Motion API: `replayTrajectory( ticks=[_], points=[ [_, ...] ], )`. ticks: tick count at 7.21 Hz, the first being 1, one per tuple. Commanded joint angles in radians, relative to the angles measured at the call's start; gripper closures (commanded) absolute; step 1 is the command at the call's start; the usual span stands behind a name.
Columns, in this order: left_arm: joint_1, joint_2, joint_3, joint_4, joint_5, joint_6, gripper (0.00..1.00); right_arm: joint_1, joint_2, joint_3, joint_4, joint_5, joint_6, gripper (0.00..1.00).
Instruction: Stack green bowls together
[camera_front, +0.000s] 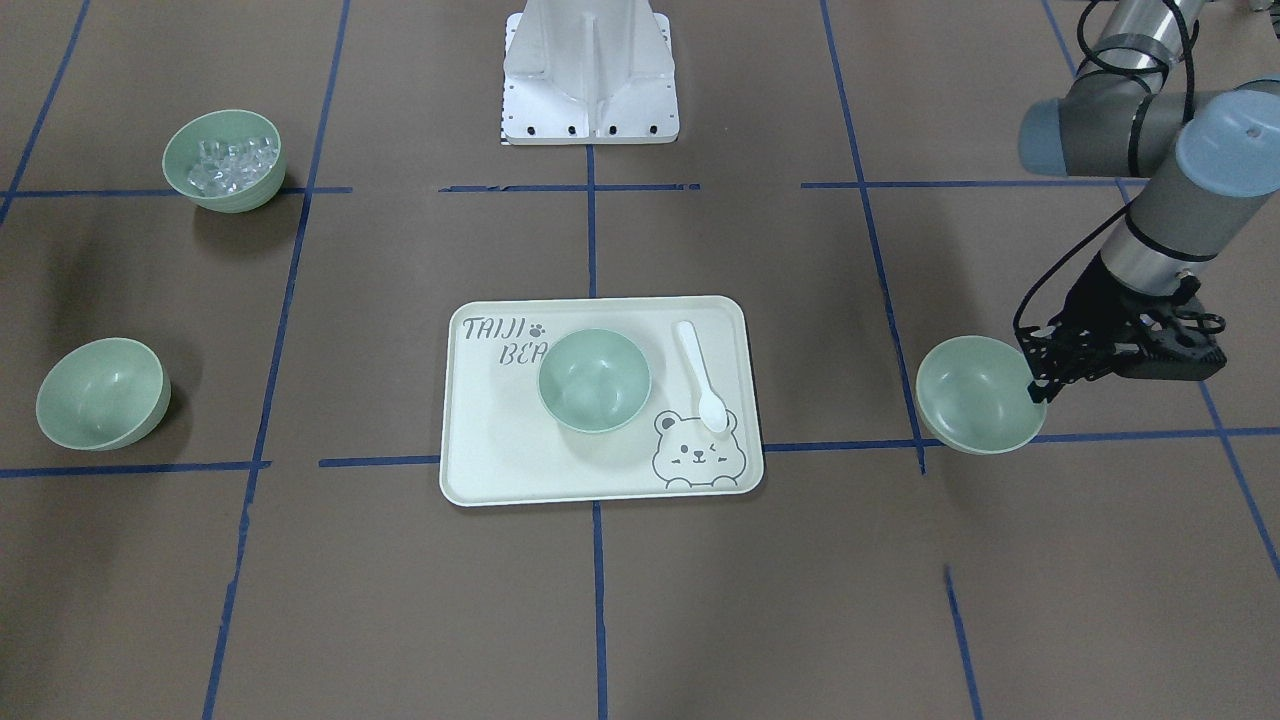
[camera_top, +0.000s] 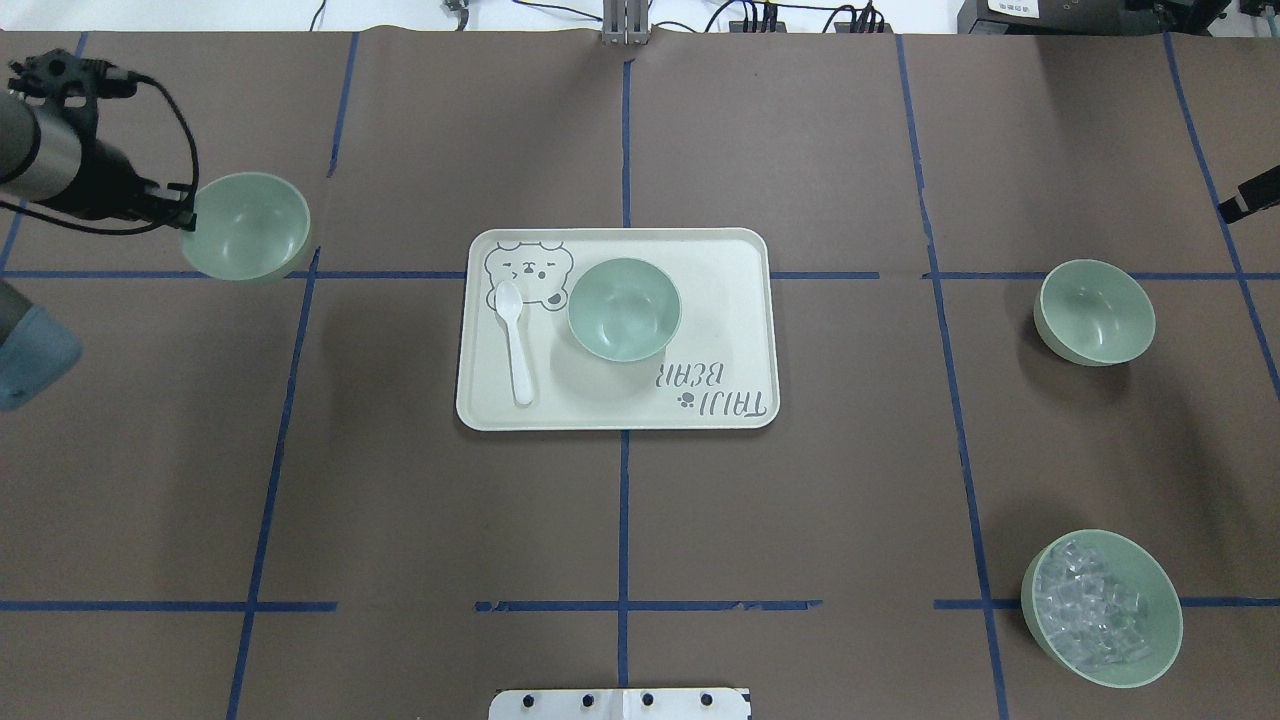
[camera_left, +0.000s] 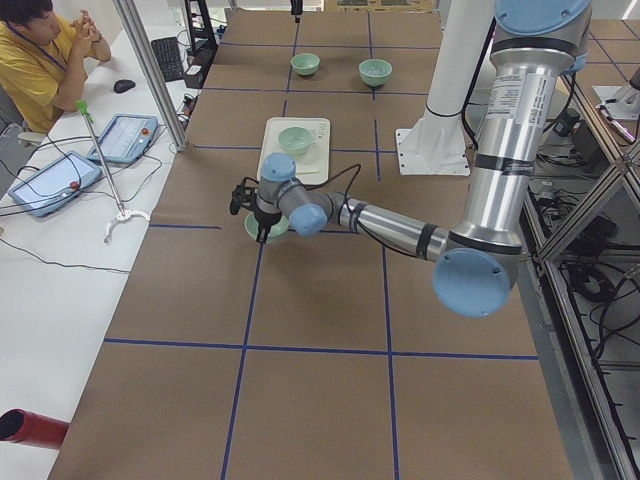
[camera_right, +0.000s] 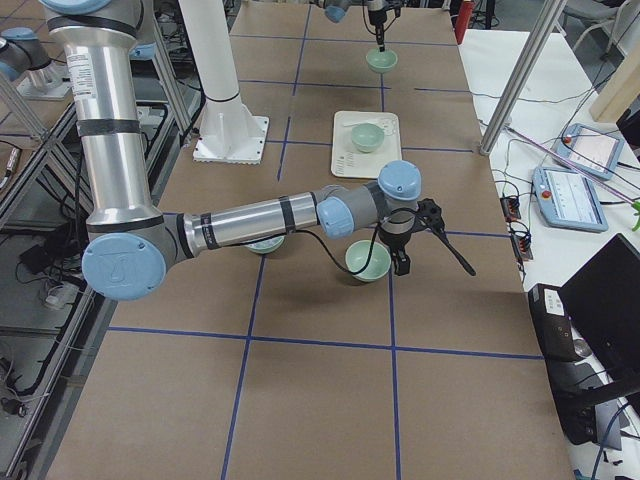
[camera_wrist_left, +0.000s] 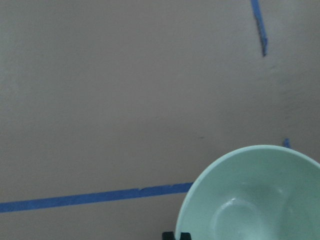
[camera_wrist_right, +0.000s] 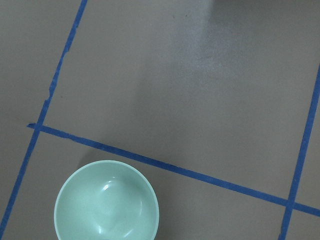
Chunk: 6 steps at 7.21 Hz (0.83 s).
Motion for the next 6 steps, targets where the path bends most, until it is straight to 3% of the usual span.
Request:
replayTrajectory(
  ticks=[1,3,4,6],
  points=[
    [0.134,-0.247,0.014,0.122,0.004,-0.264,1.00,0.000,0.000,0.004,0.000,0.000,0.002,0.00],
    [0.252,-0.444,0.123,0.119,0.044,-0.448,1.00,0.000,0.000,0.002,0.000,0.000,0.002,0.00],
    [0.328,-0.464,0.138,0.117,0.140,-0.465,1.00,0.000,0.000,0.002,0.000,0.000,0.004,0.00],
    [0.383,-0.462,0.181,0.100,0.173,-0.464,1.00,0.000,0.000,0.004,0.000,0.002,0.012,0.00]
  ],
)
